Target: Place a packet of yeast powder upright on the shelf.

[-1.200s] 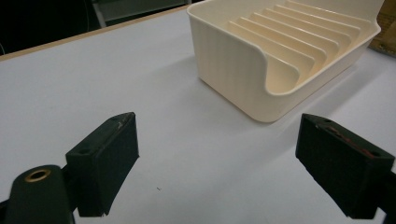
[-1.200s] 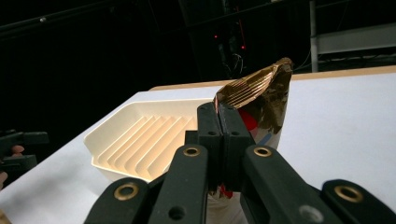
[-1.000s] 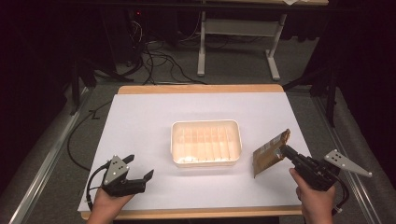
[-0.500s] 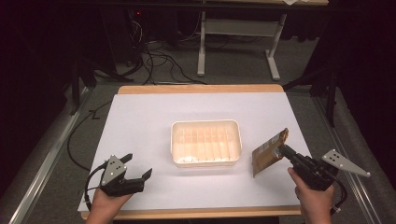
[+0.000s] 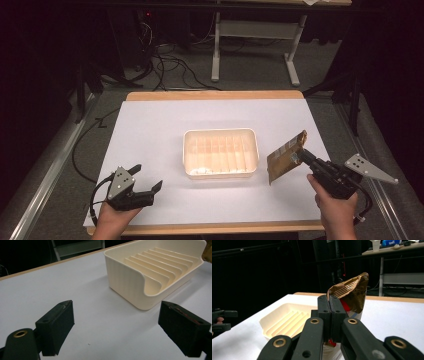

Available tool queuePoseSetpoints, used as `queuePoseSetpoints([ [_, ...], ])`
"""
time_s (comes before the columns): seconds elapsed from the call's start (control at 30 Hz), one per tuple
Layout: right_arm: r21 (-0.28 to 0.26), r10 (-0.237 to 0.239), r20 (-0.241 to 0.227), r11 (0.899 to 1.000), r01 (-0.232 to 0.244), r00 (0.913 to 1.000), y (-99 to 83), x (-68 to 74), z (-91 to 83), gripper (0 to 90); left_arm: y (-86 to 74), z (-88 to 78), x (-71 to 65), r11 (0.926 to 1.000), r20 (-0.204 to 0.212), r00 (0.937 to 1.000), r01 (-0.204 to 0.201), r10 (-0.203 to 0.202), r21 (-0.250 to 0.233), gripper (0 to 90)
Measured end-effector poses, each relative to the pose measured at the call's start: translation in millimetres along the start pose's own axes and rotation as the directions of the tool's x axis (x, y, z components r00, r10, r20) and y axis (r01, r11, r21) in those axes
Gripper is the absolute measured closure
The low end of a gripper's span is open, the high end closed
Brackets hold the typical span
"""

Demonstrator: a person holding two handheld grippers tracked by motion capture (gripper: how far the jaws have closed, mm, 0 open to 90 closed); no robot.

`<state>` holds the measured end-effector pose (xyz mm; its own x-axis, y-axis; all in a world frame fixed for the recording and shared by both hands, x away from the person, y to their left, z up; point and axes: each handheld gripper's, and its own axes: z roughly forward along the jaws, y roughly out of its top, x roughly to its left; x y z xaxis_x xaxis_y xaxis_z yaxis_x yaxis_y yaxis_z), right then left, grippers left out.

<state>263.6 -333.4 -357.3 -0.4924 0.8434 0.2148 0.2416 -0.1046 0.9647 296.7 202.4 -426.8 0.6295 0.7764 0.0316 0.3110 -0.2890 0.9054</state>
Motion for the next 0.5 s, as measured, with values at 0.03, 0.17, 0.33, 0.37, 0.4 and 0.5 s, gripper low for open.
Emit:
queuePoseSetpoints([
  [0.03,-0.005,-0.002,-0.004,1.000,0.002,1.0000,2.6,0.2,0.3,90.0,0.0,-0.1,0.1,1.0000,-0.001,1.0000,0.000,0.000,-0.001,13.7],
  [0.17,-0.030,-0.013,-0.010,0.999,0.012,0.9999,12.8,3.5,0.1,90.0,0.2,-0.2,0.1,1.0000,-0.001,1.0000,0.000,0.000,-0.002,13.7],
  [0.33,-0.068,-0.031,-0.014,0.997,0.030,0.9994,26.5,8.2,0.0,90.0,0.3,-0.8,0.2,1.0000,-0.003,1.0000,0.000,0.000,-0.006,13.7],
  [0.37,-0.068,-0.031,-0.014,0.997,0.030,0.9994,26.5,8.2,0.0,90.0,0.3,-0.8,0.2,1.0000,-0.003,1.0000,0.000,0.000,-0.006,13.7],
  [0.4,-0.075,-0.033,-0.016,0.997,0.032,0.9993,28.8,9.3,0.2,90.0,0.3,-1.0,0.4,1.0000,-0.004,1.0000,0.000,0.000,-0.006,13.7],
  [0.5,-0.092,-0.043,-0.020,0.995,0.042,0.9989,35.1,12.1,0.9,90.0,0.4,-1.2,0.5,1.0000,-0.003,1.0000,0.001,-0.001,-0.007,13.7],
])
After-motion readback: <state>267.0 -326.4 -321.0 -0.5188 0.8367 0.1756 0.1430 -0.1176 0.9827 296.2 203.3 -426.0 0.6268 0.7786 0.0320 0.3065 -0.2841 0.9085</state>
